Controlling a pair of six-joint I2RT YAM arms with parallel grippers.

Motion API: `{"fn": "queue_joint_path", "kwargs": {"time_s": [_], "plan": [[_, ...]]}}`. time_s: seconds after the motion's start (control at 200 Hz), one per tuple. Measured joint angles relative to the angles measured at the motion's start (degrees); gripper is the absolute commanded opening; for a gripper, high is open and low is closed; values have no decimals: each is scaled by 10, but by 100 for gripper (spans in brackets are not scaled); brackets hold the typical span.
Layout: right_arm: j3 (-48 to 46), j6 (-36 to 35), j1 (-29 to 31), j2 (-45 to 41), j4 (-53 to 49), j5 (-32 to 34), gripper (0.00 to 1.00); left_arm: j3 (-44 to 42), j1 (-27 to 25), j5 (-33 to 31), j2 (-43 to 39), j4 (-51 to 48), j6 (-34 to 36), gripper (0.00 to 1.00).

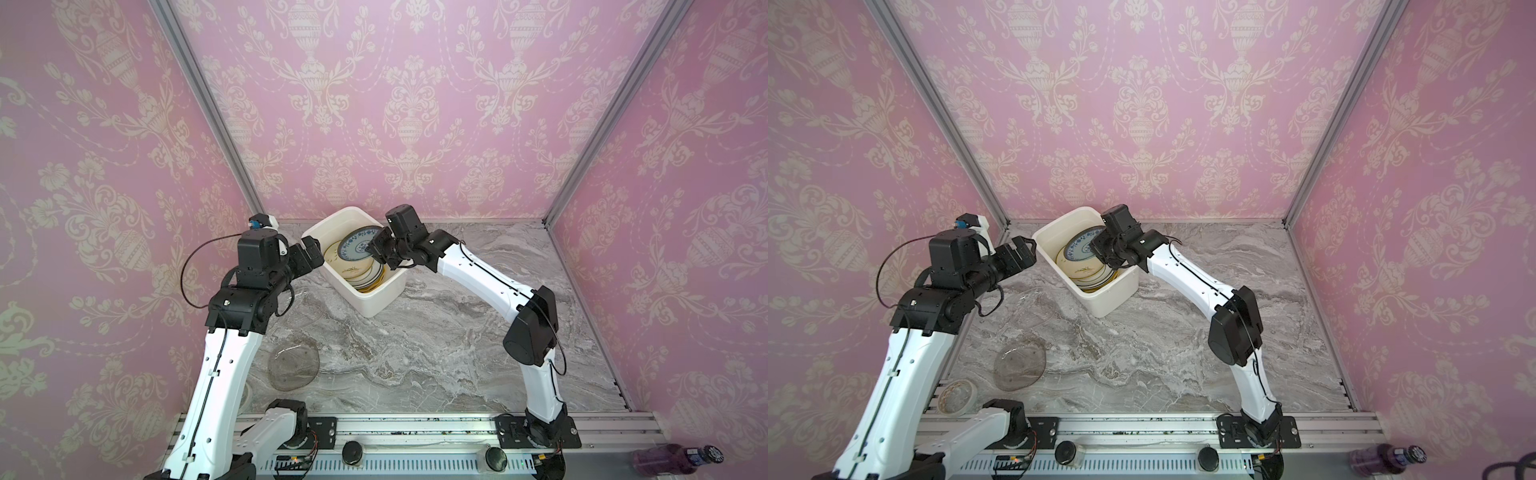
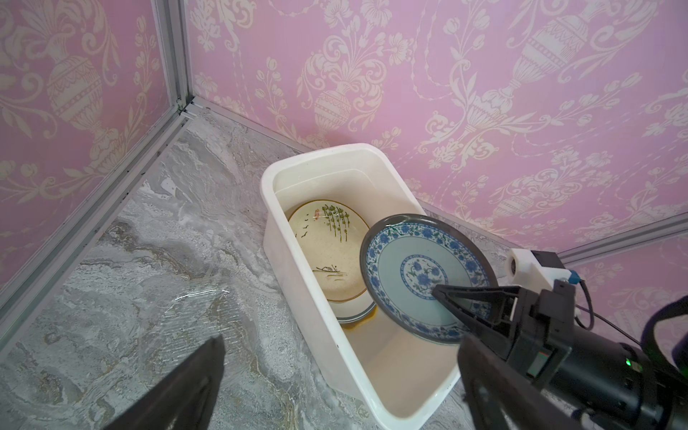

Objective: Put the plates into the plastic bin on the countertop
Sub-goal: 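Lower the blue-and-white plate into the bin against the cream plate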

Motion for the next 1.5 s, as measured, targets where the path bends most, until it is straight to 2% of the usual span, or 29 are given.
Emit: {"fn": "queue_joint_path", "kwargs": {"time_s": [0.49,0.761,1.171,1.496], "plan": [[168,127,33,144,-70,75,0,0,-4,16,5,0,45,99],[176,179,35,182,-71,97,0,-8,-5,19,5,0,49,99],[194,196,35,233,-59,110,0,-17,-13,20,6,-4,54,99],[201,211,35,254,-19,112,8,-23,-24,19,18,-12,60,99]]}}
